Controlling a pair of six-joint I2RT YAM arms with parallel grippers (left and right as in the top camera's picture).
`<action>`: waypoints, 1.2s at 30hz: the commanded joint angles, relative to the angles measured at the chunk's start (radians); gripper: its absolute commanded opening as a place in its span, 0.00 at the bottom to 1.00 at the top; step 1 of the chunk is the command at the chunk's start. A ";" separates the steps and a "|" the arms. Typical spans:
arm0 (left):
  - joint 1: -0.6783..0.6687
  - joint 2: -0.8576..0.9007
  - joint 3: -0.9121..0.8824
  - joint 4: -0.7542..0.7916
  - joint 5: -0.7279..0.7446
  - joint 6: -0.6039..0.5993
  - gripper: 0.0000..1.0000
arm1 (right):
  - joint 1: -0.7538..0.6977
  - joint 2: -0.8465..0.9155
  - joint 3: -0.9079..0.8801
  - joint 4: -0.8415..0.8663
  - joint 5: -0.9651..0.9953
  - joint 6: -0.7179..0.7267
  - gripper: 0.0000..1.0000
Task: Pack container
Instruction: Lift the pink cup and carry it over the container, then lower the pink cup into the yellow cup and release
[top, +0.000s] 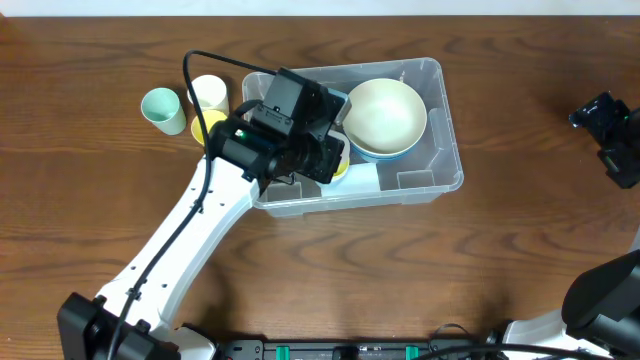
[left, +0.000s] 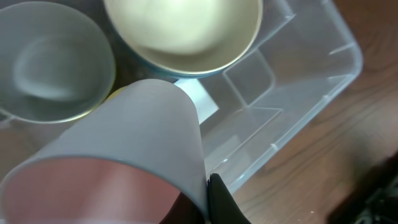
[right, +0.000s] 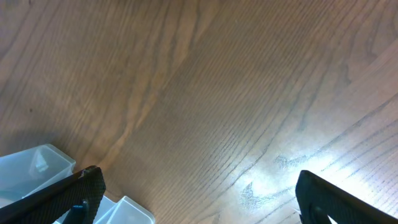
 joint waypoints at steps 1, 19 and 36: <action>-0.005 -0.002 0.003 -0.011 -0.074 0.014 0.06 | -0.008 -0.007 0.001 -0.001 0.003 -0.006 0.99; -0.010 0.053 -0.002 -0.016 -0.088 0.013 0.06 | -0.009 -0.007 0.001 -0.001 0.003 -0.006 0.99; -0.031 0.099 -0.006 -0.015 -0.089 0.014 0.06 | -0.009 -0.007 0.001 -0.001 0.003 -0.006 0.99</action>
